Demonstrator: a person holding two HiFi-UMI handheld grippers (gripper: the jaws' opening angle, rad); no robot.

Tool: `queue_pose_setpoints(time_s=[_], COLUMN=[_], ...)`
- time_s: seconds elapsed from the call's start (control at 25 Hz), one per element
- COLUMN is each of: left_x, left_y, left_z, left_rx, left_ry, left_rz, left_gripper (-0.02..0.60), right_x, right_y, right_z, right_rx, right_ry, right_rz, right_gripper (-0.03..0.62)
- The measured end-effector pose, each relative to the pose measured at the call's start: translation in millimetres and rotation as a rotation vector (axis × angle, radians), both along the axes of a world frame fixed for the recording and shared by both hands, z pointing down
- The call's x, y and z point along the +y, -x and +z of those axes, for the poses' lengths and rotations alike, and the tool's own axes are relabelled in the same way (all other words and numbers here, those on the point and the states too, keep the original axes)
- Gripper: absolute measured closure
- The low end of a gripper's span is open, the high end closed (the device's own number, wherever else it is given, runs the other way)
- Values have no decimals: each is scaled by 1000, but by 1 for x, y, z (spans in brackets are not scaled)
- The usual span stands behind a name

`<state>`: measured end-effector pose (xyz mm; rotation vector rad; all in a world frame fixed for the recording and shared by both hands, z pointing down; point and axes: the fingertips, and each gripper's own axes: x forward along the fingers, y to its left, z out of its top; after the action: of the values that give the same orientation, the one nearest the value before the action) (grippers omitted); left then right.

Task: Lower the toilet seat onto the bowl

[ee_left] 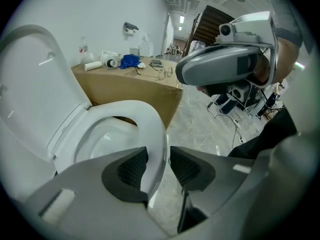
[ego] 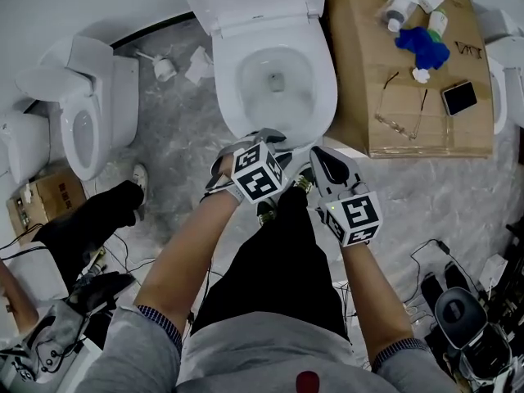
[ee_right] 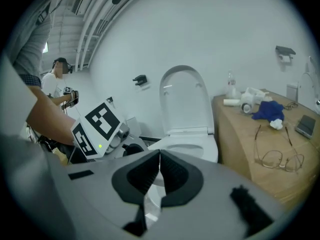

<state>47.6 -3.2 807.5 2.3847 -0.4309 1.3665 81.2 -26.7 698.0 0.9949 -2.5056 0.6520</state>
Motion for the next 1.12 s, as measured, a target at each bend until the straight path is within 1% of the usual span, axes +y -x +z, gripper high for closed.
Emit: queue_pose_setpoints(time_s=[0.2,0.52,0.76,0.96,1.12], left_x=[8,18,26,34,38], left_y=[-2,-5,-7,-7,-8], left_z=[24,57,83,111,128], left_rx=[6,3,-8,-43,-42], left_ry=[34,78,128,149,177], left_rz=[-7,12,14,43,36], left_gripper=[425,428,428,426,428], right_x=[-1,0,5,8,8], right_y=[3,7,7,4,1], right_z=[19,47,67,84,96], right_rx=[-1,6,7,-6,-10], right_ry=[12,35,61,94,117], right_rz=[8,16,27,59,77], right_gripper=[579,579,579,579,579])
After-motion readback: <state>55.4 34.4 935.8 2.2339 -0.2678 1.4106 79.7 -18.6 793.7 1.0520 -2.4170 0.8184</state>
